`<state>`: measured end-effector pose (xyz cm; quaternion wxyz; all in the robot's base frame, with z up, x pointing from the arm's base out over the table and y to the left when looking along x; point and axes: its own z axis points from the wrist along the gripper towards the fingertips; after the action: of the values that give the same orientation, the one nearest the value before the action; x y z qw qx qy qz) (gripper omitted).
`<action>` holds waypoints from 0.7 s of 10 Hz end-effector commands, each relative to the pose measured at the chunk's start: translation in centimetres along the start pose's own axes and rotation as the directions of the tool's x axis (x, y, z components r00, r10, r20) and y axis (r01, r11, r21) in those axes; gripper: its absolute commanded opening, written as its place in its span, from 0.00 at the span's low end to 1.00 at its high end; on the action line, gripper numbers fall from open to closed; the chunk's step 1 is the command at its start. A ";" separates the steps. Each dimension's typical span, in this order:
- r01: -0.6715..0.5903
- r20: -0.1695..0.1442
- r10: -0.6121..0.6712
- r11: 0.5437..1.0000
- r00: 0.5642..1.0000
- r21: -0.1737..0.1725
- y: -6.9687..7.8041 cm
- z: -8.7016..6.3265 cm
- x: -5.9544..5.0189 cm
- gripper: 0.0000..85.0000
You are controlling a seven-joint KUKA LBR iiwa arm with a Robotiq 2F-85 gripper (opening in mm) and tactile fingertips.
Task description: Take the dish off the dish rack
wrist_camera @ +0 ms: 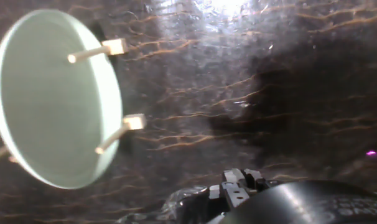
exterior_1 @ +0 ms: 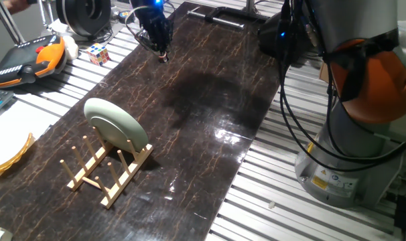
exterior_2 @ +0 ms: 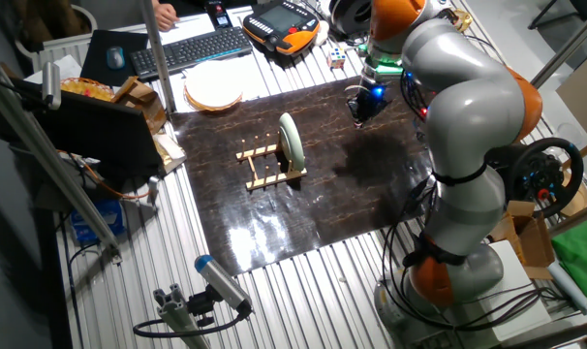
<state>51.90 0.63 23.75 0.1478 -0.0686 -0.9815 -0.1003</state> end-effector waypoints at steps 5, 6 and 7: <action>-0.036 0.067 0.043 0.994 0.997 -0.102 6.2 0.7 -1.9 0.01; -0.043 0.080 0.052 0.992 0.995 -0.115 7.8 1.0 -1.9 0.01; -0.047 0.083 0.056 0.993 0.995 -0.104 9.0 1.1 -2.0 0.01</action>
<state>55.05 7.38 23.76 0.1045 -0.1061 -0.9784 -0.1431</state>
